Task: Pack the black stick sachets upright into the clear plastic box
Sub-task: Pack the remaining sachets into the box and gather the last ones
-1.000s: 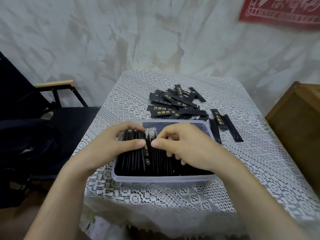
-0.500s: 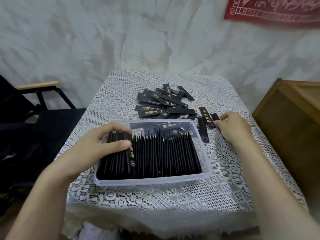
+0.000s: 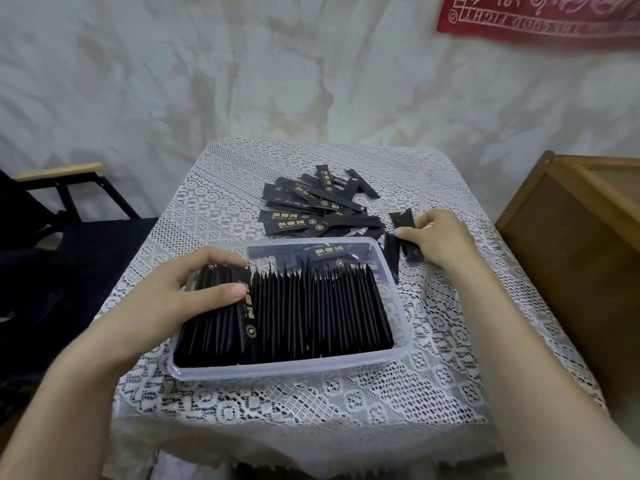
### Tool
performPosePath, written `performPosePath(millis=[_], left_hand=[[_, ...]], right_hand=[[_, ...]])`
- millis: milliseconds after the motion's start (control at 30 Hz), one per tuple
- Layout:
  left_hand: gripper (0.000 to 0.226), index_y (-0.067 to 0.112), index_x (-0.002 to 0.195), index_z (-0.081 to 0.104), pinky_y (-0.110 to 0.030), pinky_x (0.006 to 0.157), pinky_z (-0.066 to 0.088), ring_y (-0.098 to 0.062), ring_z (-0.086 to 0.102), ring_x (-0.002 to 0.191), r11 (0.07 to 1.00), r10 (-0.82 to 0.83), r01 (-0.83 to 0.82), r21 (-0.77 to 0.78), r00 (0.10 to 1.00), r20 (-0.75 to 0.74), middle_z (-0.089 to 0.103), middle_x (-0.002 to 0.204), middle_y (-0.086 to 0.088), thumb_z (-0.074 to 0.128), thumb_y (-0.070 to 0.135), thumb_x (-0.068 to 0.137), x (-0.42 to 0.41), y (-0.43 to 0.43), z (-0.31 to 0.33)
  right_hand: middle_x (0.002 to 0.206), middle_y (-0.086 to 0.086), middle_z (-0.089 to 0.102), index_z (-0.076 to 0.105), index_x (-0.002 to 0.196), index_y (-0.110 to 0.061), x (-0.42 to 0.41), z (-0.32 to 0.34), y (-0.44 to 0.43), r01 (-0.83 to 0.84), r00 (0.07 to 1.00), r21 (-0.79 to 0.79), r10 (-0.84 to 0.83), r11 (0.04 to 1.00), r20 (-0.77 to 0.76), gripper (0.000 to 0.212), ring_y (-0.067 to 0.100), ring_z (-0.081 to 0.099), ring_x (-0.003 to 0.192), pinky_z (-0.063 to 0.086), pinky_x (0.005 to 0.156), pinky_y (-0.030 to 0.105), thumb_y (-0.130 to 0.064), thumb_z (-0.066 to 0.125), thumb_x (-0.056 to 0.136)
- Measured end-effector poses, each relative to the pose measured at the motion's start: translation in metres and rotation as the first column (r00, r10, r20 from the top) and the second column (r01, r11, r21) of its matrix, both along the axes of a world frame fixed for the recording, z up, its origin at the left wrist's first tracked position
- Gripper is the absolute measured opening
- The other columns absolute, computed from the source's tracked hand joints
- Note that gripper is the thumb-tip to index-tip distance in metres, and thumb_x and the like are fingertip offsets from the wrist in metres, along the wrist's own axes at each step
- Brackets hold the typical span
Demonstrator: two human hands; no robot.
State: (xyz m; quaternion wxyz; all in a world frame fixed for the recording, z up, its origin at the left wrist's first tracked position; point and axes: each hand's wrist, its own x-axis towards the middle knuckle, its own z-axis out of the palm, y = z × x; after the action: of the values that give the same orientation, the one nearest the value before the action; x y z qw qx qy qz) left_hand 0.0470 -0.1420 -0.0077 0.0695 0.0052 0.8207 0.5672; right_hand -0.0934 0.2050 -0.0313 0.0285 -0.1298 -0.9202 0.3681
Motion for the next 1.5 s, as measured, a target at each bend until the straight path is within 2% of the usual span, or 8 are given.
performPosePath(millis=[100, 300, 433, 600, 733, 867, 1267, 1500], left_hand=[[0.064, 0.038, 0.114, 0.070, -0.048, 0.096, 0.054, -0.017, 0.073, 0.099, 1.000, 0.000, 0.000, 0.005, 1.000, 0.003, 0.072, 0.114, 0.006, 0.079, 0.061, 0.055, 0.000, -0.001, 0.000], [0.064, 0.039, 0.114, 0.070, -0.047, 0.094, 0.055, -0.020, 0.073, 0.098, 1.000, -0.006, 0.006, 0.001, 1.000, 0.010, 0.073, 0.111, 0.001, 0.079, 0.061, 0.055, -0.002, -0.002, -0.001], [0.063, 0.038, 0.114, 0.070, -0.047, 0.093, 0.056, -0.021, 0.074, 0.098, 1.000, -0.002, 0.002, 0.006, 1.000, 0.010, 0.073, 0.111, 0.000, 0.080, 0.060, 0.055, -0.002, -0.002, -0.002], [0.063, 0.037, 0.113, 0.071, -0.042, 0.088, 0.057, -0.019, 0.074, 0.095, 1.000, -0.009, 0.009, 0.020, 1.000, 0.006, 0.074, 0.109, 0.002, 0.080, 0.059, 0.054, -0.001, -0.002, -0.002], [0.063, 0.039, 0.113, 0.070, -0.036, 0.086, 0.055, -0.015, 0.073, 0.097, 1.000, -0.013, 0.013, 0.009, 1.000, -0.002, 0.073, 0.110, 0.005, 0.079, 0.061, 0.054, -0.001, -0.002, -0.002], [0.062, 0.039, 0.111, 0.071, -0.032, 0.083, 0.055, -0.014, 0.073, 0.096, 1.000, -0.006, 0.006, 0.015, 1.000, -0.009, 0.073, 0.110, 0.008, 0.079, 0.061, 0.054, 0.000, -0.002, -0.002], [0.064, 0.039, 0.113, 0.070, -0.048, 0.094, 0.055, -0.020, 0.074, 0.097, 1.000, -0.008, 0.008, 0.017, 1.000, 0.011, 0.074, 0.110, 0.003, 0.081, 0.062, 0.054, -0.001, -0.002, -0.003], [0.063, 0.039, 0.112, 0.070, -0.048, 0.093, 0.055, -0.020, 0.074, 0.097, 1.000, -0.004, 0.004, 0.022, 1.000, 0.007, 0.073, 0.112, 0.004, 0.081, 0.061, 0.054, -0.001, -0.003, -0.004]], right_hand=[[0.079, 0.004, 0.071, 0.066, 0.090, -0.012, -0.002, -0.001, -0.004, -0.006, 1.000, 0.162, 0.001, 0.987, 0.031, 0.041, 0.025, 0.064, 0.076, 0.040, 0.066, 0.033, -0.051, 0.078, 0.084], [0.057, 0.002, 0.048, 0.044, 0.062, -0.018, -0.004, 0.003, -0.005, -0.048, 0.994, 0.168, 0.031, 0.985, 0.103, 0.051, 0.023, 0.044, 0.055, 0.029, 0.056, 0.033, -0.047, 0.080, 0.083], [0.055, 0.002, 0.045, 0.040, 0.062, -0.020, -0.003, 0.005, -0.003, -0.066, 0.994, -0.038, 0.069, 0.997, 0.089, 0.050, 0.020, 0.039, 0.049, 0.030, 0.059, 0.031, -0.037, 0.082, 0.084], [0.054, 0.003, 0.055, 0.055, 0.080, -0.011, 0.017, 0.022, -0.008, -0.048, 0.979, -0.421, 0.125, 0.906, 0.158, 0.025, 0.009, 0.049, 0.035, 0.044, 0.036, 0.019, -0.018, 0.079, 0.089], [0.061, 0.011, 0.067, 0.061, 0.082, -0.005, 0.026, 0.009, -0.022, -0.096, 0.967, -0.258, 0.151, 0.961, 0.203, 0.032, 0.019, 0.066, 0.046, 0.064, 0.059, 0.032, -0.029, 0.081, 0.087], [0.052, 0.007, 0.069, 0.062, 0.069, -0.008, 0.023, 0.002, -0.025, -0.131, 0.974, -0.013, 0.132, 0.991, 0.184, 0.047, 0.018, 0.067, 0.044, 0.059, 0.066, 0.032, -0.049, 0.079, 0.083], [0.060, 0.001, 0.050, 0.063, 0.075, -0.010, 0.025, 0.009, -0.030, -0.240, 0.948, -0.095, 0.254, 0.966, 0.193, 0.030, 0.020, 0.042, 0.055, 0.031, 0.055, 0.028, -0.030, 0.082, 0.085], [0.082, 0.002, 0.073, 0.069, 0.086, -0.016, 0.024, 0.009, -0.022, -0.184, 0.977, -0.273, 0.206, 0.944, 0.056, 0.010, 0.022, 0.068, 0.077, 0.054, 0.075, 0.034, -0.020, 0.072, 0.094]])
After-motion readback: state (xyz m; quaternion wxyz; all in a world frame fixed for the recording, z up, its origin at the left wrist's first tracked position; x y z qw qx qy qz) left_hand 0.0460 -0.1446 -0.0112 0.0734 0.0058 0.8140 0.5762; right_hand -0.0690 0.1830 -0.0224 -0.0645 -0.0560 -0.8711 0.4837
